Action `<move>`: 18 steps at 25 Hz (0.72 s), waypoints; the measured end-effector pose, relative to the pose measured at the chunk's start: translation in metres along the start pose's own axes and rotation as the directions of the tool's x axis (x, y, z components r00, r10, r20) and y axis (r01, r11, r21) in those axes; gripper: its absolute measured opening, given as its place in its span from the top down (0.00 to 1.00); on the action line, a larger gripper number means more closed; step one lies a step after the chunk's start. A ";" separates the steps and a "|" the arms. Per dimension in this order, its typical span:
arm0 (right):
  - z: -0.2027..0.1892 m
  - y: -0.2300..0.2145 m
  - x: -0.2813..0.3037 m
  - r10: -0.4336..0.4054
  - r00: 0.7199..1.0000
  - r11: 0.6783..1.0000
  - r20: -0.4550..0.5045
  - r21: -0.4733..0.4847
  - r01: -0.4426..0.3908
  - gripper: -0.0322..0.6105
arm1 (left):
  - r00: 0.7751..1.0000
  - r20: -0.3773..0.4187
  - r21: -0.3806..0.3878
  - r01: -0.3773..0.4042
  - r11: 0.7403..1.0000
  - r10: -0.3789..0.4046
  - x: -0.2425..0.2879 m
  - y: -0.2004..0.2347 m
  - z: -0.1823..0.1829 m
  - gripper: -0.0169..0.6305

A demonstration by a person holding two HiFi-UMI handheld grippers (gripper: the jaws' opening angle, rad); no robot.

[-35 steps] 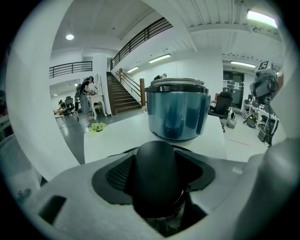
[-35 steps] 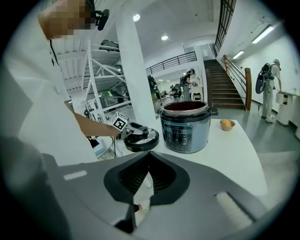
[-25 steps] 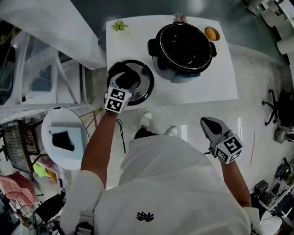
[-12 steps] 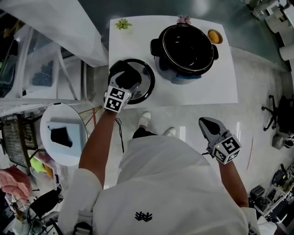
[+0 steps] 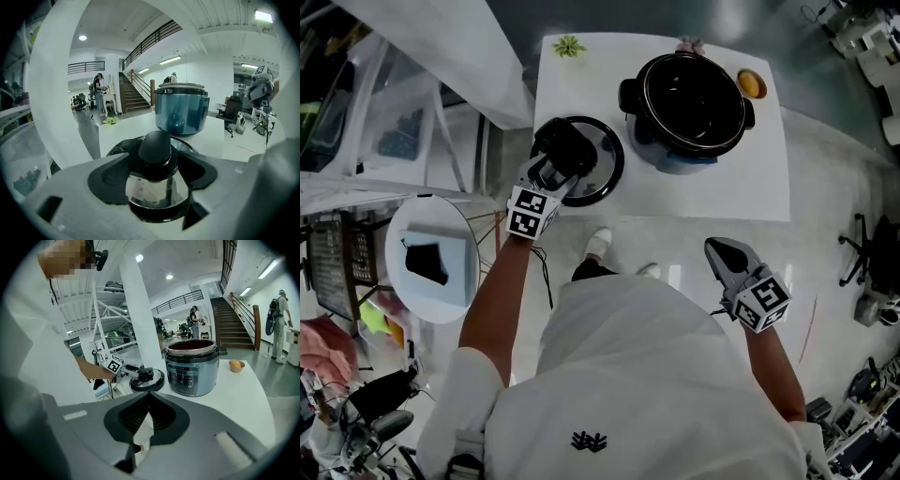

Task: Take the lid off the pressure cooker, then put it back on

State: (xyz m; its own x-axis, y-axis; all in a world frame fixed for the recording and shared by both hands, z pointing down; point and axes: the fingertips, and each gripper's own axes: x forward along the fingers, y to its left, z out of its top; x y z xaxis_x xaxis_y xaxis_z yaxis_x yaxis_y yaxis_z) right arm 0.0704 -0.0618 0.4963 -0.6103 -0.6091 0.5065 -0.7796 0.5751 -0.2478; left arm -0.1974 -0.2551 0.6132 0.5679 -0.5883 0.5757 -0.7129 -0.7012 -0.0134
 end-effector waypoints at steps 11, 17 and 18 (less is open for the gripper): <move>0.006 -0.002 0.008 0.070 0.997 0.997 -0.009 -0.041 -0.071 0.93 | 0.998 -0.009 -0.031 -0.064 0.997 0.064 -0.025 0.000 -0.009 0.47; 0.012 -0.005 0.008 0.071 0.997 0.996 -0.001 -0.046 -0.071 0.93 | 0.998 -0.005 -0.035 -0.070 0.997 0.070 -0.026 0.001 -0.009 0.47; 0.012 -0.006 0.009 0.069 0.998 0.997 -0.001 -0.045 -0.069 0.93 | 0.998 -0.003 -0.033 -0.068 0.997 0.068 -0.024 0.002 -0.008 0.47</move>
State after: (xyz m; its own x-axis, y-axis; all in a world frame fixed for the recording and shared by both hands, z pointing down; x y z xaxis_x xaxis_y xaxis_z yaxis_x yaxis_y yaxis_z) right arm 0.0679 -0.0770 0.4922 -0.6627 -0.5674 0.4888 -0.7285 0.6398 -0.2450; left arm -0.2158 -0.2393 0.6053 0.5168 -0.6335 0.5759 -0.7633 -0.6456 -0.0253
